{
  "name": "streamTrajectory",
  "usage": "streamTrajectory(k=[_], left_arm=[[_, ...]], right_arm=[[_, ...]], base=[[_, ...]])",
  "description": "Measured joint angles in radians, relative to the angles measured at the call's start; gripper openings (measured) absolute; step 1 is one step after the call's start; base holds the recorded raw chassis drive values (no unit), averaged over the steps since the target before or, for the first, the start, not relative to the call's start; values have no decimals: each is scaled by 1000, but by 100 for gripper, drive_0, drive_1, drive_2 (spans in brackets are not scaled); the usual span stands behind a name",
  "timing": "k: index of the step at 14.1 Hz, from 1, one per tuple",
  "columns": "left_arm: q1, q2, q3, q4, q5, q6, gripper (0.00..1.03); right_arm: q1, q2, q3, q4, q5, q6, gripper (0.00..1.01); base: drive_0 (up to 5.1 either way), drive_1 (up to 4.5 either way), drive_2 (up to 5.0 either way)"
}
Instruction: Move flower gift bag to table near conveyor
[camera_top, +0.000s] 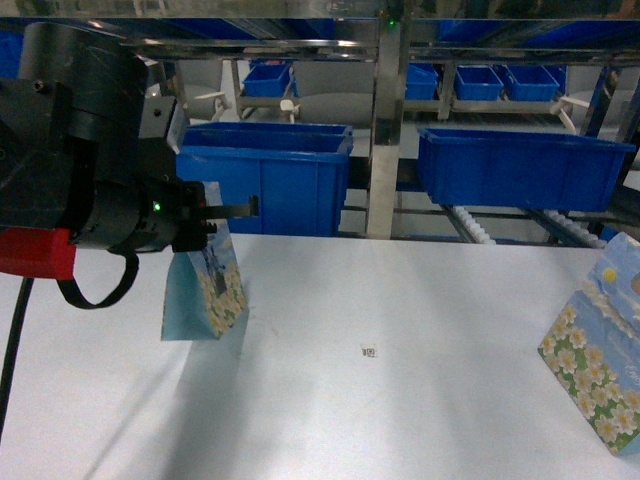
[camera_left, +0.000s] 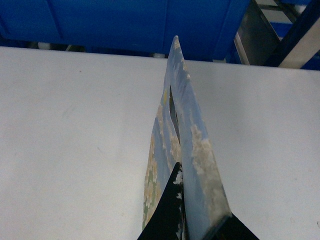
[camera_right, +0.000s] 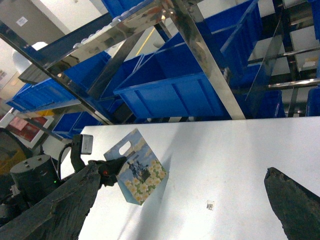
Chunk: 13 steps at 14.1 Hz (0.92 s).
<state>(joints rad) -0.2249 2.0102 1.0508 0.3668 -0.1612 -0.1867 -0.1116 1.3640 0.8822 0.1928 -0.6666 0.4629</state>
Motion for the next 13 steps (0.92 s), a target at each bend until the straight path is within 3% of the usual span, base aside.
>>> streamTrajectory(k=[1, 6, 8, 9, 10, 12, 13], left_arm=[[-13, 0, -8, -2, -13, 0, 3], [-4, -11, -23, 21, -34, 5, 64], [-11, -129, -83, -13, -101, 10, 87], [-14, -230, -82, -55, -122, -17, 99], [-27, -341, -74, -107, -130, -46, 98], [-84, -527, -63, -129, -167, -56, 98], [-88, -523, -58, -130, -166, -56, 98]], right_arm=[[0, 0, 0, 0, 0, 0, 98], [0, 0, 0, 0, 0, 0, 98], [0, 0, 0, 0, 0, 0, 98], [0, 0, 0, 0, -1, 0, 98], [0, 0, 0, 0, -2, 0, 98], [0, 0, 0, 0, -2, 0, 98], [0, 0, 0, 0, -2, 0, 98]], base=[[0, 0, 0], [0, 0, 0], [0, 0, 0], [0, 0, 0], [0, 0, 0], [0, 0, 0], [0, 0, 0]])
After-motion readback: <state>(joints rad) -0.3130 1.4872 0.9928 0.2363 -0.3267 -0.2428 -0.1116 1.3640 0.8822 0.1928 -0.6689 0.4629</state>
